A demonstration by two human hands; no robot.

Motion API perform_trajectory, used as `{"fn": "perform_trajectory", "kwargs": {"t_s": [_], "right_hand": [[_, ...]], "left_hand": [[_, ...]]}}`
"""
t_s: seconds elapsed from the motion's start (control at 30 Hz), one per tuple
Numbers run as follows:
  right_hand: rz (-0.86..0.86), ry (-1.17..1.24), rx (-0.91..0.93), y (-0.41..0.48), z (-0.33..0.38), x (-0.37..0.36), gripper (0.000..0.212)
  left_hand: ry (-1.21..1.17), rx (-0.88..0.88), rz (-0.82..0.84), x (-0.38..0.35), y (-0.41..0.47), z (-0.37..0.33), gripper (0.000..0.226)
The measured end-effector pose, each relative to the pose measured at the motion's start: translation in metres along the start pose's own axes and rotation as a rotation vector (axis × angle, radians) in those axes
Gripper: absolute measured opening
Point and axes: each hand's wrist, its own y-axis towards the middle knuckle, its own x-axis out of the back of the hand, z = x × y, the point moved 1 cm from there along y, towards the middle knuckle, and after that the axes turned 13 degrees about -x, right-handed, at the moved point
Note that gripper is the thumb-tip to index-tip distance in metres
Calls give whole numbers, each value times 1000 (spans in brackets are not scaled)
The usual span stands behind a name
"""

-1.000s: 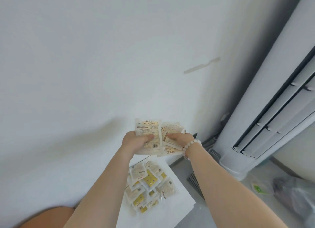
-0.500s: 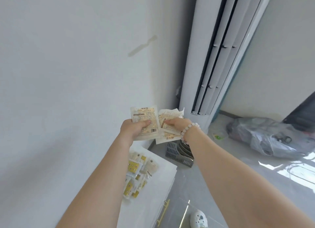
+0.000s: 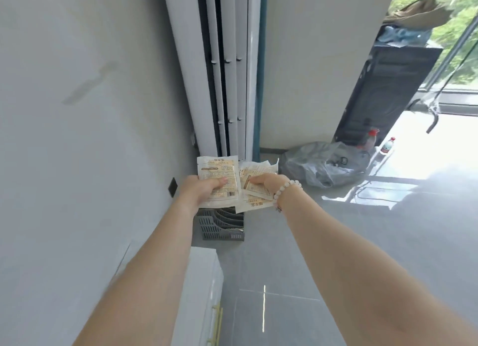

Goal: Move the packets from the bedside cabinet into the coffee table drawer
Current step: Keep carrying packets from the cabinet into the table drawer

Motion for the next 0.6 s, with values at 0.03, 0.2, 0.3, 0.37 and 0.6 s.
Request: {"fn": "perform_trajectory", "kwargs": {"t_s": [0.03,0.2,0.3,0.37,0.6], "right_hand": [[1,20,-10,2,-3,14,68],[-80,138,-26,-4,-25,93,69],[-105,207,-20,-7,-41,144,66],[-135,271,-16,-19,-52,177,56],[-177,485,-28,-9,-107,296,63]], "left_hand": [[3,-5,22,-13,1,-3,28],[12,-17,146,-89,0,-22,36],[25,-29,233,-141,-5,-33,38],[34,-42,284,-175,-10,-39,34],[106,-112,472,-303,-47,-64,29]]}}
